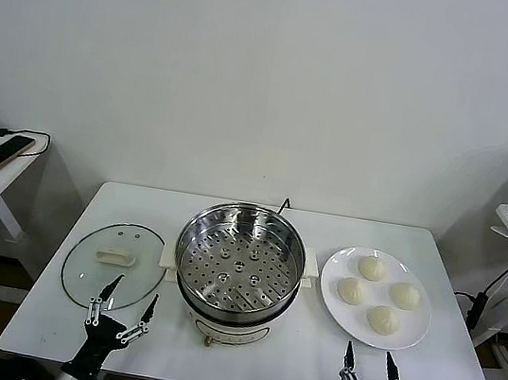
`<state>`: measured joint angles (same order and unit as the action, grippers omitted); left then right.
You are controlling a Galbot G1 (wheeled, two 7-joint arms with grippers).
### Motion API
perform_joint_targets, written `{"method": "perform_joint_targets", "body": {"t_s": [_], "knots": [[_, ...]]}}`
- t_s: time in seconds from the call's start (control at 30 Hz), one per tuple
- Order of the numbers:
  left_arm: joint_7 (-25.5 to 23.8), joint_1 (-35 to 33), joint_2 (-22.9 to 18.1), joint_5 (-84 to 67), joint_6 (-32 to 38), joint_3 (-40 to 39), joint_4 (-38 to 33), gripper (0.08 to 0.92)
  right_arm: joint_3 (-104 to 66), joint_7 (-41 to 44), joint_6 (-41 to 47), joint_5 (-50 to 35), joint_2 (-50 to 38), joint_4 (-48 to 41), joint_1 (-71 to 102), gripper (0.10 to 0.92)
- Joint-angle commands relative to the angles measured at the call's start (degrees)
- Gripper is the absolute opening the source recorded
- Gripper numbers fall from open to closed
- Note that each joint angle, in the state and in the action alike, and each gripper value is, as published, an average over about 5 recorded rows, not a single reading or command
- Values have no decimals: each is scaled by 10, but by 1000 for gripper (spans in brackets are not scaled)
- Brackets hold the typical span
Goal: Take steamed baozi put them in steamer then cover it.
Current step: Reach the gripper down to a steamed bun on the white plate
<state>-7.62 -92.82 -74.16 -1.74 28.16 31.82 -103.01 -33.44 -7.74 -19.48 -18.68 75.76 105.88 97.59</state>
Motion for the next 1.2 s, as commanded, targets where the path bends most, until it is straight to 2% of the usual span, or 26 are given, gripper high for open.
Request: {"method": "perform_joint_targets", "body": {"t_s": [0.03, 0.17, 0.3, 0.47, 0.63, 0.77, 0.9, 1.03, 1.2], "knots": [[1, -1, 0, 1, 0, 0, -2, 823, -11, -25, 34, 5, -10, 8, -21, 823], [3, -1, -2, 4, 0, -2, -7, 823, -23, -48, 93, -44, -66, 8, -88, 823], [5, -1, -3, 9, -1, -5, -11, 823, -17, -85, 151, -106, -142, -31, -203, 823], [7, 1, -7, 13, -4, -7, -17, 823, 47, -118, 182, -191, -217, -136, -374, 823], [8, 2, -10, 17, -6, -9, -21, 823, 155, -81, 190, -244, -271, -282, -544, 823], [9, 4, -11, 17, -7, -9, -20, 823, 253, 50, 211, -265, -315, -386, -654, 823], [9, 7, -10, 17, -8, -10, -20, 823, 365, 253, 226, -234, -356, -460, -737, 823], [10, 9, -9, 19, -11, -12, -20, 823, 465, 471, 224, -152, -373, -533, -834, 823], [11, 10, -11, 20, -13, -13, -22, 823, 552, 705, 196, 4, -355, -618, -939, 823]]}}
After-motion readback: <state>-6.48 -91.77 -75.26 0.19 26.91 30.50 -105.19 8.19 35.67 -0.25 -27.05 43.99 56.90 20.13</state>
